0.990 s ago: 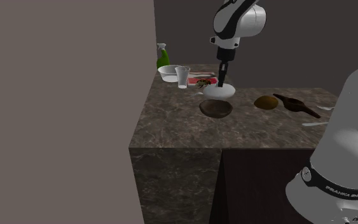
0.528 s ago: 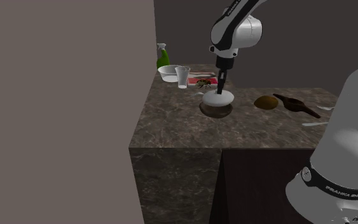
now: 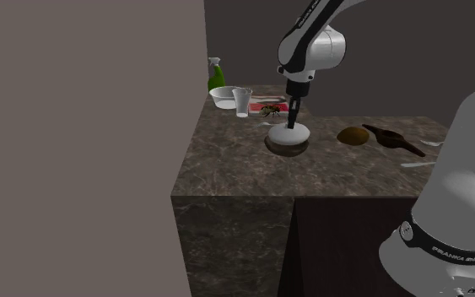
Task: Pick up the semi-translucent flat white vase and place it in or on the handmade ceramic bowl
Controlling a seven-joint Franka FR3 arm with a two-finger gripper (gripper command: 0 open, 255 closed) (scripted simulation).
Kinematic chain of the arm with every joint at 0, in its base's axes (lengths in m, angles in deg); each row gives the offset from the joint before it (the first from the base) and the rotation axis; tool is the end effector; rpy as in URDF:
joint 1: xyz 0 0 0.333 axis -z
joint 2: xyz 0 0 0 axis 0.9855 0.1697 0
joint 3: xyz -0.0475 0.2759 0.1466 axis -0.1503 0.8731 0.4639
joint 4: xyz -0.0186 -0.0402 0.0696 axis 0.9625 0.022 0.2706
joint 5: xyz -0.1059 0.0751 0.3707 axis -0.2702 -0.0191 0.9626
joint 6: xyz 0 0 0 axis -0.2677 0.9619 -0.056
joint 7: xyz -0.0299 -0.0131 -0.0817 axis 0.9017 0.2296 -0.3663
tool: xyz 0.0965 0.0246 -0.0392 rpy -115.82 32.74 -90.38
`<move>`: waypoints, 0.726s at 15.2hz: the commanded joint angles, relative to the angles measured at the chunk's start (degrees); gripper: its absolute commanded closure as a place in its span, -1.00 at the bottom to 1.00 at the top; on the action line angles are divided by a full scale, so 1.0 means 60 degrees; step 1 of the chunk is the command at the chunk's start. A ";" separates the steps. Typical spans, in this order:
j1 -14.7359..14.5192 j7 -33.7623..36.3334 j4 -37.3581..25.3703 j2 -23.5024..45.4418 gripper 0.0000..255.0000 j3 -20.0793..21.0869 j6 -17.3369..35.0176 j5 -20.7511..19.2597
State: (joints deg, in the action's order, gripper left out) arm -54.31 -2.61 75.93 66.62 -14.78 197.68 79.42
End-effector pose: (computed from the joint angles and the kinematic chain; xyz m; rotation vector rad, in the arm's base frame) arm 0.2598 -0.4267 0.2923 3.0886 -0.2137 0.0511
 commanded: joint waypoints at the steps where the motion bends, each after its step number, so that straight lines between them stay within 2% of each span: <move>1: 0.0000 -0.0001 -0.0001 -0.0001 1.00 0.0000 0.0003 0.0001; 2: 0.0000 -0.0001 -0.0001 -0.0001 1.00 0.0000 0.0003 0.0001; 3: 0.0000 -0.0001 0.0000 0.0000 -1.00 0.0000 0.0003 0.0001; 8: 0.0001 -0.0001 0.0000 -0.0001 -1.00 0.0000 0.0003 0.0001; 11: -0.0068 0.0607 -0.0180 -0.0941 -1.00 -0.0100 -0.0958 -0.0846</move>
State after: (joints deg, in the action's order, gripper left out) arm -54.59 -0.16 74.92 62.79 -15.24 193.57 76.01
